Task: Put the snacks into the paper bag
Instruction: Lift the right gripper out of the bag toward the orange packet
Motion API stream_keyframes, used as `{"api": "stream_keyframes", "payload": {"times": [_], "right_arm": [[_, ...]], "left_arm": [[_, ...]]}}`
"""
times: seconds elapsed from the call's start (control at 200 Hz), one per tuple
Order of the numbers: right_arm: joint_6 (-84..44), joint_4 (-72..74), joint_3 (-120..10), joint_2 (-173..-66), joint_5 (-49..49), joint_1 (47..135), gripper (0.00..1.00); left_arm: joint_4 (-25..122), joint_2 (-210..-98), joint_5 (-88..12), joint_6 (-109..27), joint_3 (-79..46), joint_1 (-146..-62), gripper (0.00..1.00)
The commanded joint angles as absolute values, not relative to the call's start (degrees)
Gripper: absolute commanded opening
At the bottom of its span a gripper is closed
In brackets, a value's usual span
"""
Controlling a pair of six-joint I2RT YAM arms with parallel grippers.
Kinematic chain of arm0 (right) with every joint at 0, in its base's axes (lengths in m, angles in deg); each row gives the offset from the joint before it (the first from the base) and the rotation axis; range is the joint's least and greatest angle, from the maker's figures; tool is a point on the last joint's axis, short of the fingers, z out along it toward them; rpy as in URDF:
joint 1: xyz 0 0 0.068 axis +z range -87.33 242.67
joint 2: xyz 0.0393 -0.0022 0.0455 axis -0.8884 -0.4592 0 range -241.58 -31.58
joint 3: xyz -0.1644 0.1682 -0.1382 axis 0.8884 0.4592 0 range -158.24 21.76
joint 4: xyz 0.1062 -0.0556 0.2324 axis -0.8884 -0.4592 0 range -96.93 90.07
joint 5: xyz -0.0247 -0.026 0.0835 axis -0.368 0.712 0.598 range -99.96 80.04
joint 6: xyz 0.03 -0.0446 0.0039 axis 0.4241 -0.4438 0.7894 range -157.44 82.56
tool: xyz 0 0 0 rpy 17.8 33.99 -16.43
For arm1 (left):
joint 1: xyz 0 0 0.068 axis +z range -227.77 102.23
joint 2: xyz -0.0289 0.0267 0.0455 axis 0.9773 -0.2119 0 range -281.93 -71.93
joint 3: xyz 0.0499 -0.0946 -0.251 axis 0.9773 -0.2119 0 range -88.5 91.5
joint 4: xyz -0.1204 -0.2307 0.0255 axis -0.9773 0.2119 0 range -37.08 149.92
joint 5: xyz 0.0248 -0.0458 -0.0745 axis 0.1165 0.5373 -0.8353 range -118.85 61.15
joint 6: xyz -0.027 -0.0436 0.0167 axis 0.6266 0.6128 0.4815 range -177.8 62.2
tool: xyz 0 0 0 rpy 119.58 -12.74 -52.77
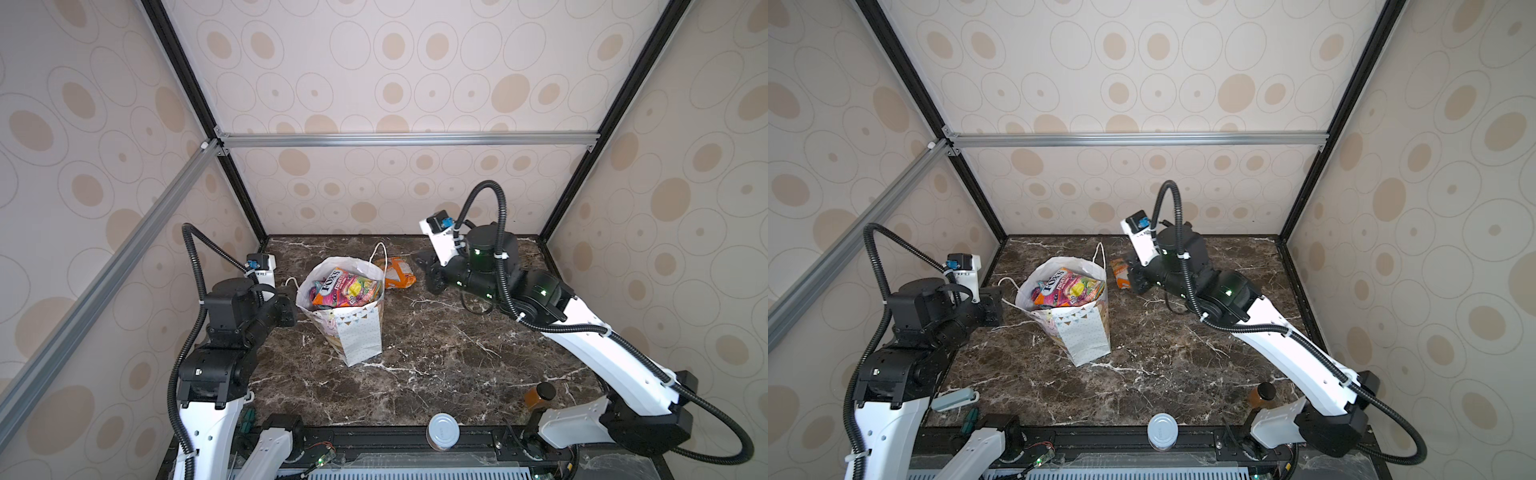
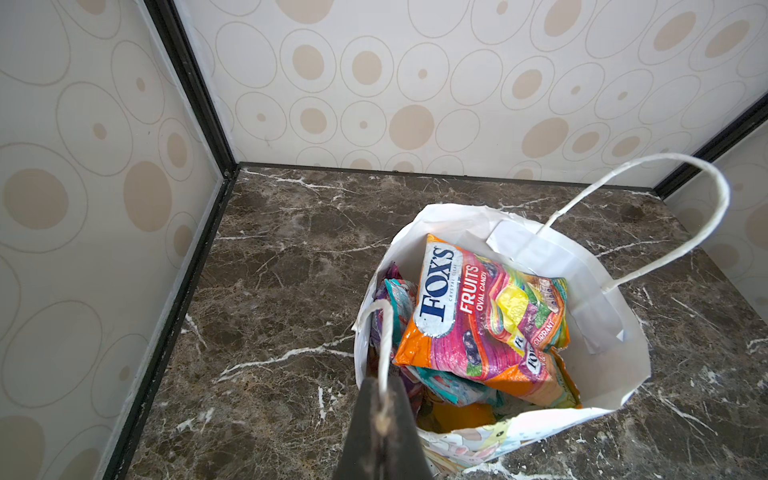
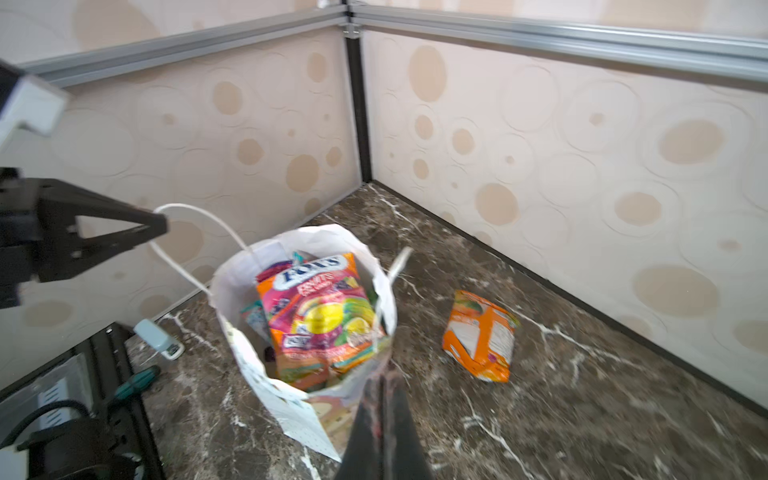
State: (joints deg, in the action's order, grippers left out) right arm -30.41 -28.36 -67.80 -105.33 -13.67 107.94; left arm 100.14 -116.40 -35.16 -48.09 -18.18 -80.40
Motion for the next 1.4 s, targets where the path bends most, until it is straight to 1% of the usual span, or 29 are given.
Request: {"api": "stream_keyframes", "payload": {"times": [0.0,0.135,0.21,0.33,0.475,0.64,0.685,0.72,0.725,0.73,0.735,0.77,0.82,0.94,1.045,1.395], "right_arm": [[-21.53,-24.23,-60.99,-98.86,-11.42,101.63,0.01],[-15.98,-23.33,-52.48,-96.72,-4.86,93.28,0.0],[-12.97,-21.23,-48.29,-97.53,-0.65,90.52,0.0],[-11.48,-18.98,-43.44,-100.56,0.79,89.87,0.0],[-11.26,-16.51,-40.91,-104.65,1.9,89.56,0.0],[-11.78,-14.15,-39.7,-108.63,4.67,89.33,0.07],[-11.7,-12.55,-39.0,-109.7,4.95,89.3,0.1],[-11.73,-11.66,-38.6,-110.52,5.16,89.21,0.14],[-11.74,-11.39,-38.48,-110.77,5.16,89.14,0.16],[-11.74,-11.39,-38.48,-110.77,5.16,89.14,0.16],[-11.77,-11.19,-38.45,-111.08,5.29,89.15,0.19],[-12.0,-10.17,-38.37,-112.3,6.1,89.03,0.25],[-12.54,-8.48,-38.57,-114.11,8.63,88.95,0.33],[-13.2,-6.0,-39.45,-117.96,11.75,88.81,0.43],[-13.35,-4.02,-40.04,-121.27,11.22,88.35,0.48],[-14.19,-3.38,-46.98,-134.05,14.81,86.09,0.54]], "left_arm": [[96.51,-115.9,-35.21,-47.37,-15.46,-80.39,0.0],[97.11,-116.31,-36.79,-47.7,-15.38,-80.38,0.0],[97.24,-116.11,-36.22,-47.8,-15.38,-80.39,0.0],[97.65,-115.62,-35.57,-48.03,-15.11,-80.32,0.0],[97.83,-115.96,-36.27,-48.07,-15.19,-80.34,0.0],[97.78,-115.79,-36.29,-48.4,-15.73,-80.37,0.0],[97.83,-115.6,-35.57,-48.57,-15.82,-80.35,0.0],[97.83,-115.61,-35.2,-48.55,-15.74,-80.37,0.0],[97.87,-115.61,-35.19,-48.56,-15.73,-80.39,0.0],[97.9,-115.61,-35.18,-48.53,-15.73,-80.35,0.0],[97.91,-115.61,-35.14,-48.51,-15.64,-80.33,0.0],[97.92,-115.61,-35.09,-48.5,-15.63,-80.32,0.0],[97.88,-115.7,-35.22,-48.4,-15.48,-80.32,0.0],[98.06,-116.04,-35.1,-48.43,-15.55,-80.33,0.0],[97.79,-115.88,-35.24,-48.16,-15.82,-80.34,0.0],[97.48,-115.31,-35.13,-47.96,-16.61,-80.39,0.0]]}}
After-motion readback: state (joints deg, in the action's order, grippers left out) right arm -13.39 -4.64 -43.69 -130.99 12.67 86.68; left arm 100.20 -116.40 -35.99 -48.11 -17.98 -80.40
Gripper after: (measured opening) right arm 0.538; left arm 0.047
